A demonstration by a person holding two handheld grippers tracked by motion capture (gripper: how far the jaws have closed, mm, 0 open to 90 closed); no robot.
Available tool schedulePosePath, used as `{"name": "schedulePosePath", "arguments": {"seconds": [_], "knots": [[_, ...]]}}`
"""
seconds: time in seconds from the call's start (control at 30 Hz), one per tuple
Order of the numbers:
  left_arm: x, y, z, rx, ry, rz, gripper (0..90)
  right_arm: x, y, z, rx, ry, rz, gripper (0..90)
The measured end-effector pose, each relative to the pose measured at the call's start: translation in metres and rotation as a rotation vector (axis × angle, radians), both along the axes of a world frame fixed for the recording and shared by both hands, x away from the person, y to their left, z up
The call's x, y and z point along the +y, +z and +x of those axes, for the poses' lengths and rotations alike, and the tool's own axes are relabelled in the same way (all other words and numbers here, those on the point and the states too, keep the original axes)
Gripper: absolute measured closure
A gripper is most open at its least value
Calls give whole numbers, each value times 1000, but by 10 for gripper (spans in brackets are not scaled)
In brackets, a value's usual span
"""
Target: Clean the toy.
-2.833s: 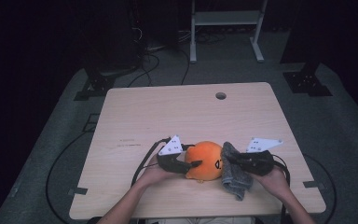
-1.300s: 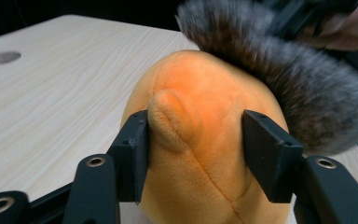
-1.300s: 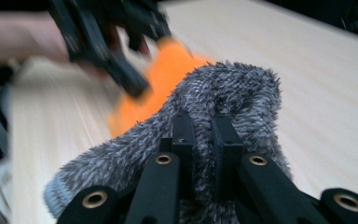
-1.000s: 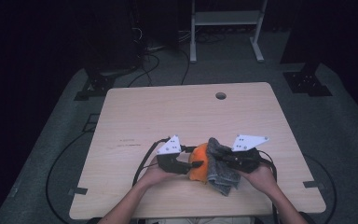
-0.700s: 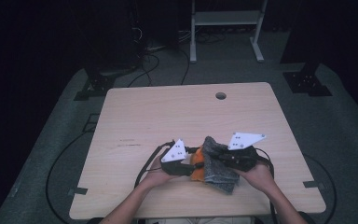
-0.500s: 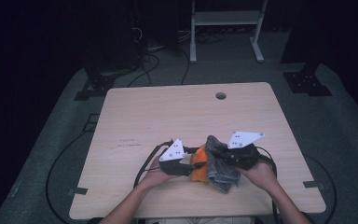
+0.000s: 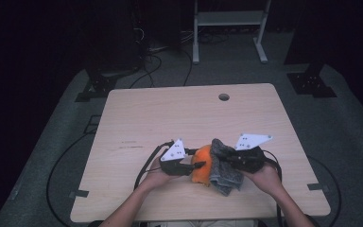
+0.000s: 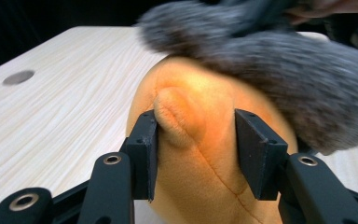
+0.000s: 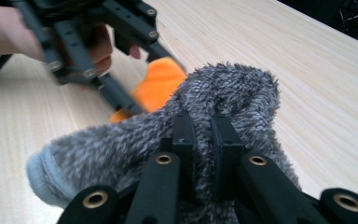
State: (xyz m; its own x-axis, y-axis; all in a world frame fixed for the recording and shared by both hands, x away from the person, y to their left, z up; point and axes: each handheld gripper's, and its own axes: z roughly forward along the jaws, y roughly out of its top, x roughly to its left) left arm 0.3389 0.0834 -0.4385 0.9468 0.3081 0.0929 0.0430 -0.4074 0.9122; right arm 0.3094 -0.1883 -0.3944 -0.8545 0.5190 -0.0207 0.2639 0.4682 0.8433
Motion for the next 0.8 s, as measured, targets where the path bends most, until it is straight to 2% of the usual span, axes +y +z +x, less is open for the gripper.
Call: {"name": "schedulePosePath", "arguments": {"seconds": [0.07, 0.13, 0.17, 0.27, 0.33, 0.4, 0.47, 0.53, 0.63, 0.73, 0.8], "knots": [[2, 0, 2, 22, 2, -20, 475, 2, -4, -6, -22, 2, -18, 818], [3, 3, 2, 44, 3, -64, 394, 1, -8, -5, -31, -7, -31, 819], [5, 5, 3, 67, 9, -97, 390, 0, -9, -3, -30, -15, -25, 819], [6, 3, 6, 71, 34, -90, 513, -2, -11, 5, -18, -26, 0, 817], [8, 0, 10, 109, 52, -103, 565, 1, -10, 6, -30, -34, -6, 818], [9, -1, 13, 118, 67, -101, 590, 5, -7, -1, -74, -38, -3, 819], [8, -2, 14, 128, 78, -103, 595, 11, -6, -8, -73, -2, 28, 820], [8, -2, 14, 122, 86, -90, 600, 19, -9, -13, -94, 1, -14, 820], [11, -3, 16, 136, 85, -88, 606, 19, -11, -12, -97, -6, -32, 821], [15, -4, 17, 183, 54, -117, 600, 11, -14, -12, -103, -27, -86, 821], [16, -4, 18, 213, 28, -137, 577, 2, -16, -11, -74, -39, -79, 821]]}}
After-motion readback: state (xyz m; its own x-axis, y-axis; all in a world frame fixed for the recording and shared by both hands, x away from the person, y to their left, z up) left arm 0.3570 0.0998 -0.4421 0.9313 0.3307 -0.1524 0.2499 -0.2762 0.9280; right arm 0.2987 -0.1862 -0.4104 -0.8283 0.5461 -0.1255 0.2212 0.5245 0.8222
